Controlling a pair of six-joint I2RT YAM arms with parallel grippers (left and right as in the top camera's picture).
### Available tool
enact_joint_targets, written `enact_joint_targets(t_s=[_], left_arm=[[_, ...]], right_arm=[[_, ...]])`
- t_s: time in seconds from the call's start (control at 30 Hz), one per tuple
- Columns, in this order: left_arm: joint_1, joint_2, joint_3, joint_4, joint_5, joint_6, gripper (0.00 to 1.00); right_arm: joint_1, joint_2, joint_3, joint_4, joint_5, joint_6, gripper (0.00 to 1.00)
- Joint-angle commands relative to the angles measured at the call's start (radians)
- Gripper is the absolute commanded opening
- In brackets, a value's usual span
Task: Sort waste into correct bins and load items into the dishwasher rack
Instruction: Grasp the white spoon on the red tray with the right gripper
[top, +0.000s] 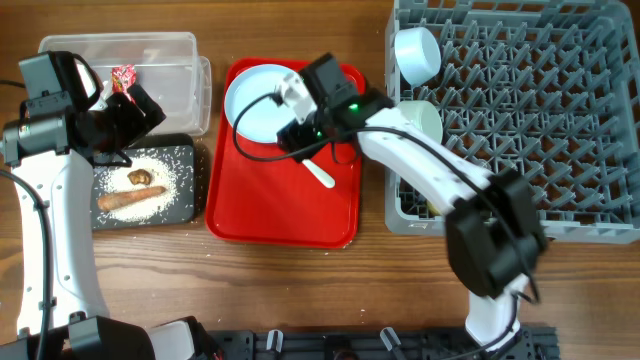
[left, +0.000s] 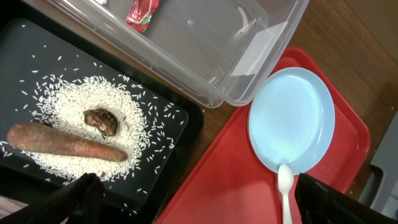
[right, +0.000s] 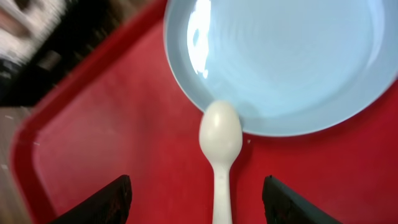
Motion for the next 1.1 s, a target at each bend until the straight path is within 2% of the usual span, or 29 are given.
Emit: enact_joint_targets(t_s=[0.0,0.17,0.33,0.5,0.6,0.7,0.77,0.87,1.07], left_arm=[[0.002,-0.009,0.006,0.003,0.005,-0.009,1.0],[0.002,-0.009,0.006,0.003,0.005,-0.009,1.0],[0.002,-0.009,0.006,0.003,0.005,-0.009,1.0],[0.002,-0.009,0.006,0.003,0.005,-0.009,1.0],[0.002,-0.009,0.006,0.003,0.005,-0.009,1.0],[0.002,-0.009,0.006,0.003,0.005,-0.009,1.0],[0.002,-0.009,0.006,0.003,0.005,-0.009,1.0],[0.002,-0.009,0.006,0.003,0.005,-0.009,1.0],[0.002,-0.009,0.006,0.003,0.005,-0.009,1.0]], right_arm=[[-0.001,0.072,-0.014,-0.008,-0.039,0.013,0.68],[0.0,0.103,-0.014,-0.026,0.01,0.014,0.63],[0.001,0.144,-0.014,0.005,-0.056,0.015,0.62],[0.0,0.177,-0.014,0.04,-0.057,0.051,0.53],[0.0,0.185,-0.014,0.054,-0.057,0.075,0.38],[0.001,0.188,-0.014,0.075,-0.057,0.098,0.12],[0.0,0.188,-0.014,0.081,-0.058,0.124,0.04],[0.0,0.186,-0.014,0.08,-0.061,0.18,0.04],[-0.016,0.094,-0.013,0.04,-0.182,0.179,0.04]])
